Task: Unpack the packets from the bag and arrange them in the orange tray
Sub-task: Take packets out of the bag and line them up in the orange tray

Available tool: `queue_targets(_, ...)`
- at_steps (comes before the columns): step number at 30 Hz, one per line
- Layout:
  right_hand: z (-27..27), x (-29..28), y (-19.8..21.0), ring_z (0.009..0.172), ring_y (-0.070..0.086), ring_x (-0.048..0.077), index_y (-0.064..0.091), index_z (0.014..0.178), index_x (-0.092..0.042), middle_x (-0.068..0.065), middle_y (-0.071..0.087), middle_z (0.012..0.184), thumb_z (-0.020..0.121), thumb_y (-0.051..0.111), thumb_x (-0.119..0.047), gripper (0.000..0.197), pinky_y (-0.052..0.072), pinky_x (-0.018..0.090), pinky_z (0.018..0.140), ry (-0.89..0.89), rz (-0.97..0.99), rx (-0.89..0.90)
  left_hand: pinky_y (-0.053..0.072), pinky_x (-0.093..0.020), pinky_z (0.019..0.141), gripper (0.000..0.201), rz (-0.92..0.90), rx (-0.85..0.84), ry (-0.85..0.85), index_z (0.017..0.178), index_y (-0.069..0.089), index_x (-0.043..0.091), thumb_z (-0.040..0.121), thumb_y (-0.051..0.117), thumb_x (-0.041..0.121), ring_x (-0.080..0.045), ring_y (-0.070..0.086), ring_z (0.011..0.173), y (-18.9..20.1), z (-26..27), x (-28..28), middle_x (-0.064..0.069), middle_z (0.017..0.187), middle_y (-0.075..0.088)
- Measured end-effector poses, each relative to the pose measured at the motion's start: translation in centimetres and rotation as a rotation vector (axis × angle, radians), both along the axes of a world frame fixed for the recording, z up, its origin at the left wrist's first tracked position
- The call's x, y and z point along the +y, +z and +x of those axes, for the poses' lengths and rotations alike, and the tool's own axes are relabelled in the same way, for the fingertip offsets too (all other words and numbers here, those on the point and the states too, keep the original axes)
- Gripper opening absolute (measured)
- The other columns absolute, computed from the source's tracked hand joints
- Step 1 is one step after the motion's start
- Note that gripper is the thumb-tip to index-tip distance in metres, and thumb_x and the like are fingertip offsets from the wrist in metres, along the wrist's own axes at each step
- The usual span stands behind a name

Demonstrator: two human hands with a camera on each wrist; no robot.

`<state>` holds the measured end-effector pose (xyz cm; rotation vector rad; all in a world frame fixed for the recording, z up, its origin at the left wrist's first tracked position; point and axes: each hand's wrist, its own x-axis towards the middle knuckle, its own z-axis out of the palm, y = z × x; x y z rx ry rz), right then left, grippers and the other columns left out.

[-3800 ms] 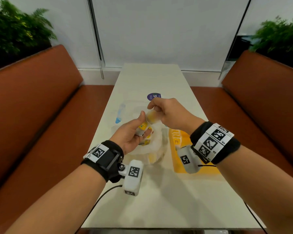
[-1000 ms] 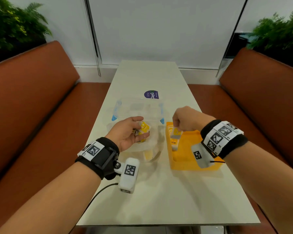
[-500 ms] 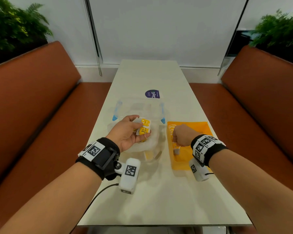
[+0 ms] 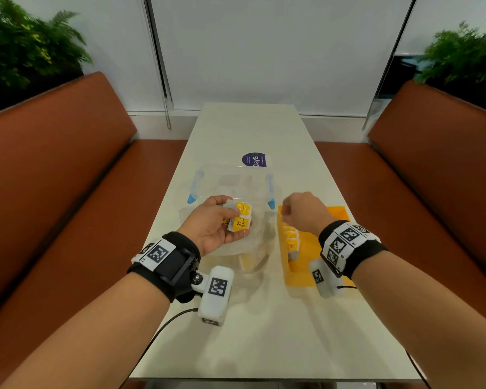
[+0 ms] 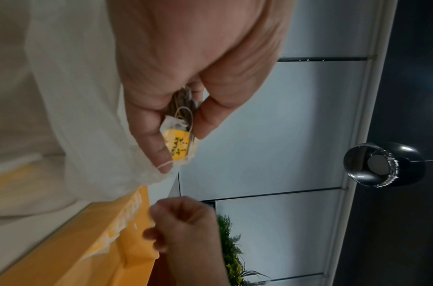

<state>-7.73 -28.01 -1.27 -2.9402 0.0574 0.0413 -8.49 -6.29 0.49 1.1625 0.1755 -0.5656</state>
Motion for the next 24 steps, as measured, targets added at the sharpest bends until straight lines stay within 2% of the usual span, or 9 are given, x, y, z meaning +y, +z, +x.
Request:
queue_targets(2,-0.1,1.2,1.6,0.076,0.064,0.019,0.070,0.089,-0.011,0.002,0.068,0.083,0.087,0.063,-0.023,0.013,0.051,0.027,0.071,0.016,0.280,-0.108,0.058,-0.044,0.067,0.027,0.000,-0.013,-0.001,0.106,0.050,0.015,0.092,0.050,-0.008,-0.040,0.067,0.089,-0.1,0.1,-0.1,-0.023,0.118,0.059)
queue_targets(4,-0.6,2.9,3.3,0.070,0.066,0.017,0.068,0.094,-0.009,0.002,0.066,0.078,0.088,0.065,-0.026,0.018,0.051,0.023,0.068,0.081,0.530,-0.103,0.056,-0.045,0.070,0.027,-0.010,-0.028,0.000,0.104,0.050,0.015,0.091,0.052,-0.009,-0.040,0.067,0.087,-0.2,0.1,-0.1,-0.021,0.113,0.060)
queue_targets(5,-0.8,3.7,3.8,0.069,0.066,0.016,0.067,0.100,-0.009,0.002,0.066,0.079,0.088,0.066,-0.028,0.022,0.050,0.020,0.066,0.116,0.577,-0.077,0.056,-0.045,0.072,0.027,-0.015,-0.039,-0.004,0.103,0.050,0.015,0.091,0.053,-0.009,-0.039,0.067,0.087,-0.2,0.1,-0.1,-0.020,0.110,0.061)
queue_targets(8,-0.9,5.0,4.4,0.065,0.061,0.005,0.064,0.112,-0.010,-0.001,0.066,0.079,0.083,0.072,-0.025,0.034,0.046,0.010,0.063,0.200,0.524,-0.005,0.055,-0.044,0.073,0.027,-0.035,-0.071,-0.020,0.101,0.051,0.014,0.089,0.056,-0.009,-0.039,0.066,0.088,-0.3,0.0,-0.1,-0.018,0.105,0.063)
queue_targets(10,-0.8,5.3,4.4,0.059,0.059,0.004,0.066,0.104,-0.008,-0.003,0.064,0.070,0.080,0.075,-0.016,0.027,0.045,0.007,0.057,0.195,0.521,-0.002,0.057,-0.041,0.070,0.026,-0.038,-0.086,-0.017,0.100,0.052,0.013,0.088,0.057,-0.009,-0.041,0.065,0.091,-0.3,0.0,0.0,-0.019,0.107,0.061)
queue_targets(14,-0.8,5.4,4.6,0.060,0.058,0.019,0.065,0.092,-0.004,0.005,0.060,0.064,0.079,0.071,-0.001,0.014,0.050,0.026,0.059,0.160,0.751,-0.005,0.058,-0.039,0.069,0.031,-0.063,-0.091,-0.023,0.108,0.055,0.015,0.088,0.056,-0.009,-0.039,0.064,0.091,-0.5,0.0,0.2,-0.018,0.111,0.059)
queue_targets(18,-0.9,5.3,4.8,0.066,0.054,0.015,0.061,0.110,-0.006,0.000,0.051,0.072,0.085,0.061,0.003,0.026,0.055,0.032,0.071,0.131,0.887,-0.032,0.058,-0.039,0.072,0.045,-0.083,-0.068,-0.007,0.124,0.054,0.020,0.089,0.055,-0.009,-0.038,0.064,0.097,-0.6,0.1,0.2,-0.019,0.118,0.061)
queue_targets(21,-0.9,5.2,4.7,0.073,0.055,0.013,0.059,0.120,-0.011,-0.001,0.050,0.083,0.085,0.058,0.006,0.039,0.055,0.027,0.068,0.129,0.898,-0.074,0.060,-0.038,0.072,0.053,-0.108,-0.041,0.013,0.130,0.050,0.025,0.089,0.056,-0.009,-0.038,0.063,0.100,-0.6,0.1,0.2,-0.020,0.121,0.060)
queue_targets(24,-0.9,5.2,4.8,0.074,0.056,0.003,0.060,0.123,-0.013,-0.005,0.057,0.083,0.085,0.055,0.006,0.043,0.046,0.018,0.075,0.199,0.753,-0.121,0.060,-0.037,0.071,0.047,-0.100,-0.047,-0.013,0.127,0.054,0.018,0.087,0.061,-0.005,-0.035,0.064,0.096,-0.5,0.0,0.2,-0.019,0.112,0.063)
